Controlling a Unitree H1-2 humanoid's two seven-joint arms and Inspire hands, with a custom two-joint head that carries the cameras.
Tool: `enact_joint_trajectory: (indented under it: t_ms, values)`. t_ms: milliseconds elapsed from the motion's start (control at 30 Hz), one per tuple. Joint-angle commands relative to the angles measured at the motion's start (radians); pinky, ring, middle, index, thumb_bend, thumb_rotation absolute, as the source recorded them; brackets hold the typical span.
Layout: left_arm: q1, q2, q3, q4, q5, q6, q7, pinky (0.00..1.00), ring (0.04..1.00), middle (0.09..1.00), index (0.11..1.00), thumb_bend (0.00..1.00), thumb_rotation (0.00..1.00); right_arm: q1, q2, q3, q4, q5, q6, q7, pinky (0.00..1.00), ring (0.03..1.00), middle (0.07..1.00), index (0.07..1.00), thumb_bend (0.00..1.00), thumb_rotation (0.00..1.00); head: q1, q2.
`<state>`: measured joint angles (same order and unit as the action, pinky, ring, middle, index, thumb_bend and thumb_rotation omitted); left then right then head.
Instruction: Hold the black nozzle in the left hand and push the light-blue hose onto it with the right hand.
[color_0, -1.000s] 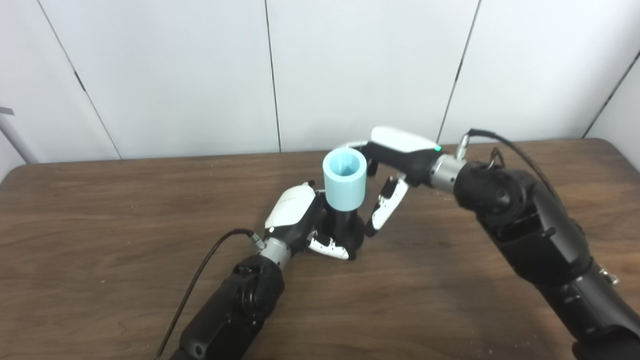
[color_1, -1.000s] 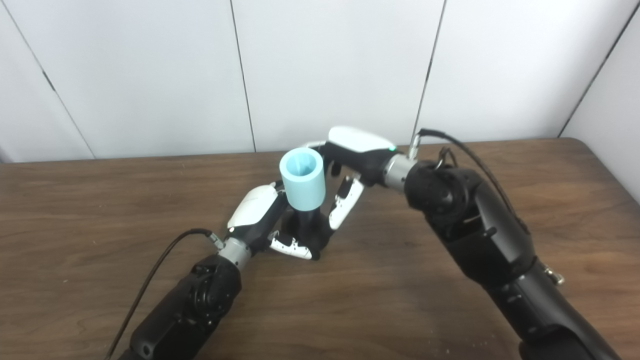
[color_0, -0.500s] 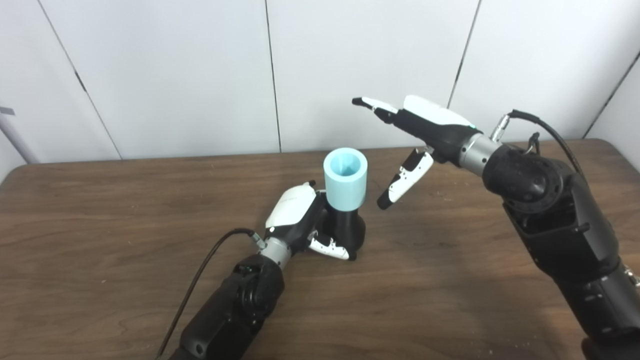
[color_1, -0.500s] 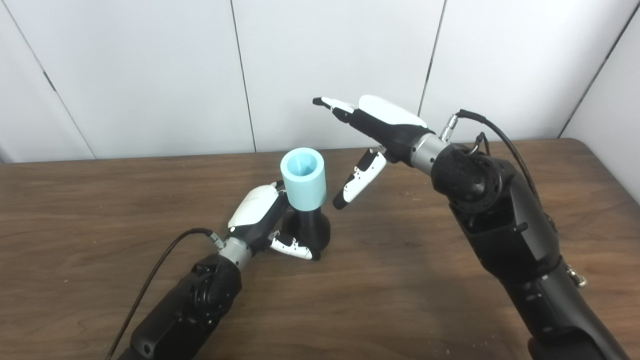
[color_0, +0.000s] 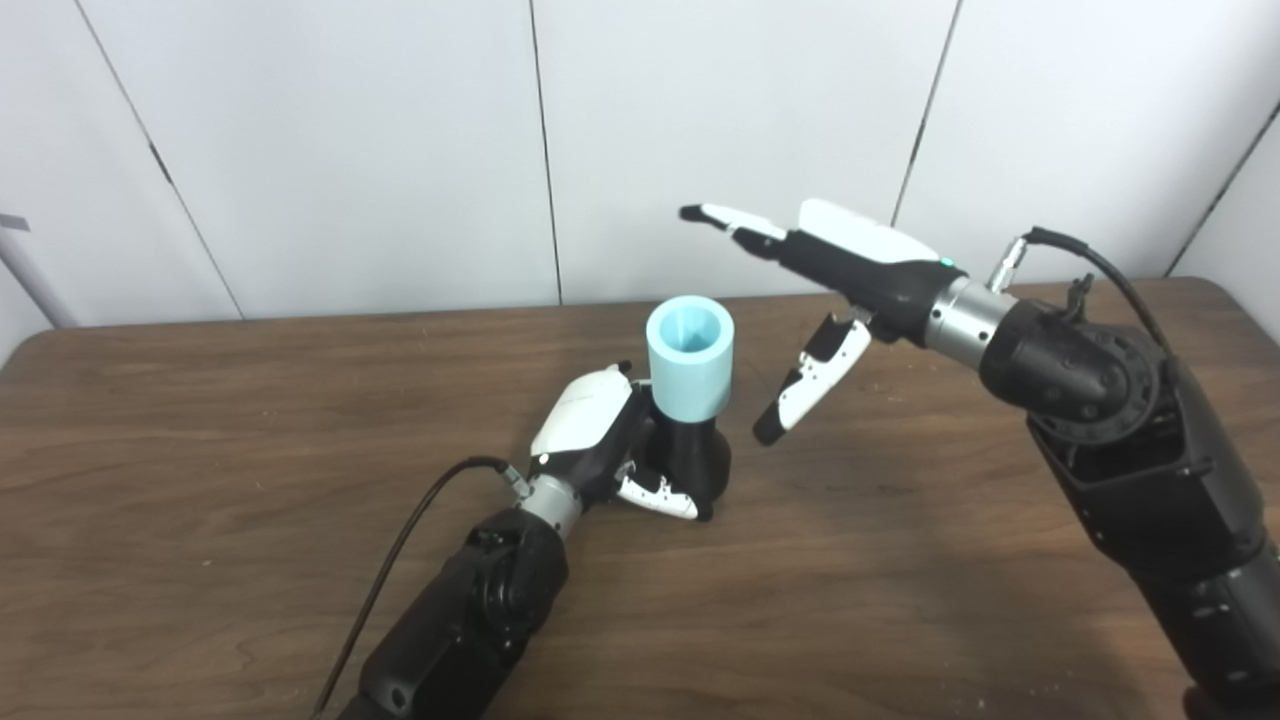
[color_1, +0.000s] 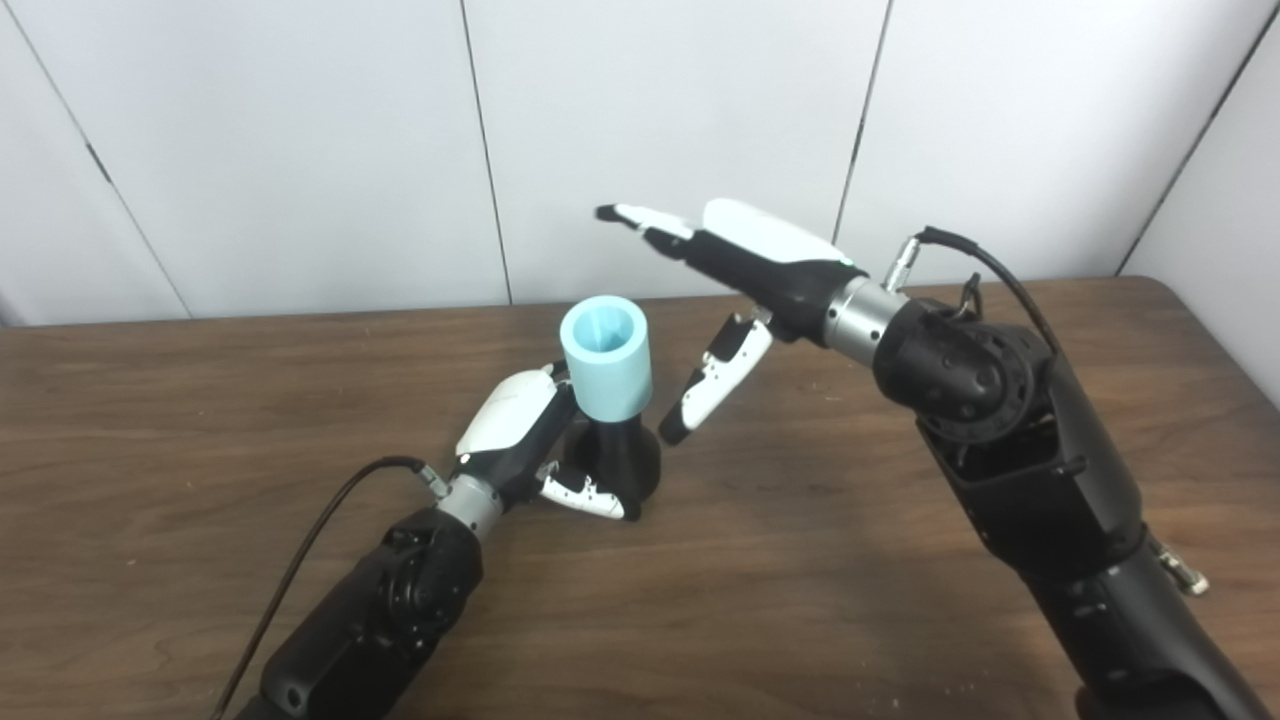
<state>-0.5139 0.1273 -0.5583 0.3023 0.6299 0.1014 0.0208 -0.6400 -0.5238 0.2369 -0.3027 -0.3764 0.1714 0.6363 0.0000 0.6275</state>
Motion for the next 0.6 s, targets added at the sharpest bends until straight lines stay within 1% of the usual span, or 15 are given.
enact_joint_trajectory:
  t_ms: [0, 67, 133, 200, 333, 567]
  values:
    - [0.047, -0.005, -0.044, 0.057, 0.020, 0.019, -0.091, 1.00, 0.644, 0.479, 0.492, 0.53, 0.00, -0.036, -0.032, -0.005, -0.029, -0.003, -0.083, -0.017, 1.00, 1.000, 1.000, 1.000, 0.86, 0.69, 0.001, 0.001]
    - [0.047, -0.005, -0.044, 0.057, 0.020, 0.019, -0.091, 1.00, 0.644, 0.478, 0.493, 0.53, 0.00, -0.035, -0.032, -0.001, -0.025, -0.006, -0.113, -0.024, 1.00, 1.000, 1.000, 1.000, 0.83, 0.72, 0.000, -0.001]
    - [0.047, -0.005, -0.044, 0.055, 0.020, 0.021, -0.093, 1.00, 0.644, 0.477, 0.494, 0.53, 0.00, -0.033, -0.029, 0.000, -0.025, -0.012, -0.127, -0.026, 1.00, 1.000, 1.000, 1.000, 0.79, 0.75, 0.000, -0.001]
    - [0.047, -0.005, -0.045, 0.055, 0.021, 0.023, -0.094, 1.00, 0.644, 0.476, 0.494, 0.53, 0.00, -0.034, -0.027, 0.001, -0.029, -0.019, -0.135, -0.024, 1.00, 1.000, 1.000, 1.000, 0.78, 0.78, 0.000, -0.001]
    - [0.048, -0.004, -0.047, 0.056, 0.025, 0.024, -0.093, 1.00, 0.644, 0.480, 0.492, 0.53, 0.00, -0.033, -0.024, 0.002, -0.037, -0.021, -0.143, -0.019, 1.00, 1.000, 1.000, 1.000, 0.78, 0.82, 0.000, 0.001]
    - [0.049, -0.005, -0.046, 0.059, 0.021, 0.019, -0.090, 1.00, 0.644, 0.479, 0.493, 0.53, 0.00, -0.021, -0.023, 0.019, -0.034, -0.024, -0.187, -0.013, 1.00, 1.000, 1.000, 1.000, 0.79, 0.86, 0.000, 0.002]
